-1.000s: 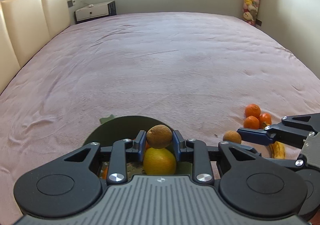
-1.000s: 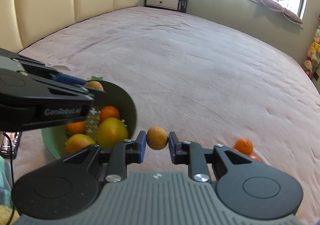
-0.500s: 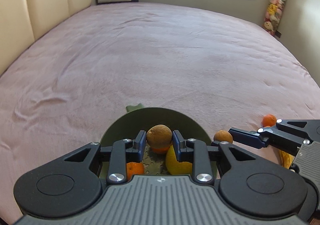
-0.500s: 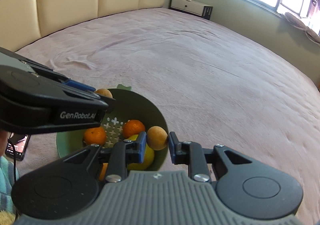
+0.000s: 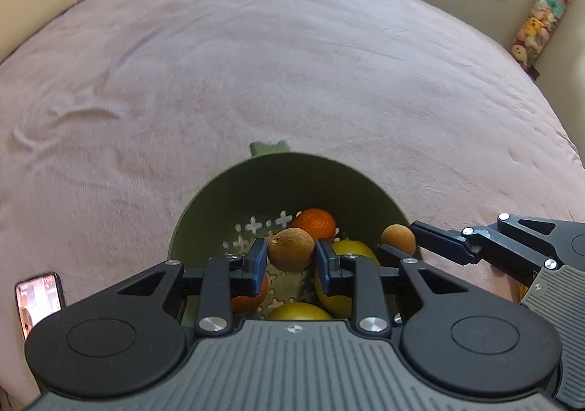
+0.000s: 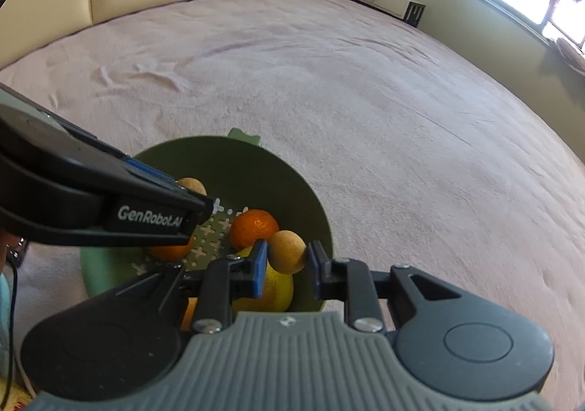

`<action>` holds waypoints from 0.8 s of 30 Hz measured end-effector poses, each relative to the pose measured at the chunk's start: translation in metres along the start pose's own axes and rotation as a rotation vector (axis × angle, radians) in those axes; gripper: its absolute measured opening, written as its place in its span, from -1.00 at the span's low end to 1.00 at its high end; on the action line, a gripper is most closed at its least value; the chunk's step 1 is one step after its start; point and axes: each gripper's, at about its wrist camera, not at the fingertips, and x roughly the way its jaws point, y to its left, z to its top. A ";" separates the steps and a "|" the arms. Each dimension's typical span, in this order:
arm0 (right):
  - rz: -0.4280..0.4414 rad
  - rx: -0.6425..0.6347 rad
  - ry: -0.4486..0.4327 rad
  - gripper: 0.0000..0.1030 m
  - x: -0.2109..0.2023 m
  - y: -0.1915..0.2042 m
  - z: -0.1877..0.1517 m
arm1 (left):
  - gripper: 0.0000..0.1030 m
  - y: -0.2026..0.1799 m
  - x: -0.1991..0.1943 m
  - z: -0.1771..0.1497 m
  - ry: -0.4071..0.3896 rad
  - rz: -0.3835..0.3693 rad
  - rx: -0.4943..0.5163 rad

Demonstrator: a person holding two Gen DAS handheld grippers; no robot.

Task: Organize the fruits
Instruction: 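Lower both small fruits into the colander and open both tools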

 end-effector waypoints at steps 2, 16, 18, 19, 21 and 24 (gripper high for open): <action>0.009 -0.014 0.013 -0.61 0.007 0.001 0.000 | -0.39 0.002 0.006 -0.001 0.021 -0.006 -0.019; 0.026 -0.059 0.045 -0.61 0.040 0.002 0.003 | -0.39 0.011 0.035 -0.005 0.099 -0.032 -0.106; 0.026 -0.069 0.043 -0.61 0.043 0.002 0.006 | -0.39 0.013 0.036 -0.004 0.093 -0.026 -0.117; 0.031 -0.069 0.043 -0.61 0.044 0.002 0.007 | -0.39 0.014 0.036 -0.004 0.092 -0.022 -0.124; 0.035 -0.073 0.042 -0.61 0.046 0.002 0.008 | -0.39 0.016 0.038 -0.003 0.095 -0.018 -0.141; 0.037 -0.084 0.038 -0.61 0.046 0.003 0.008 | -0.39 0.020 0.041 -0.003 0.106 -0.024 -0.170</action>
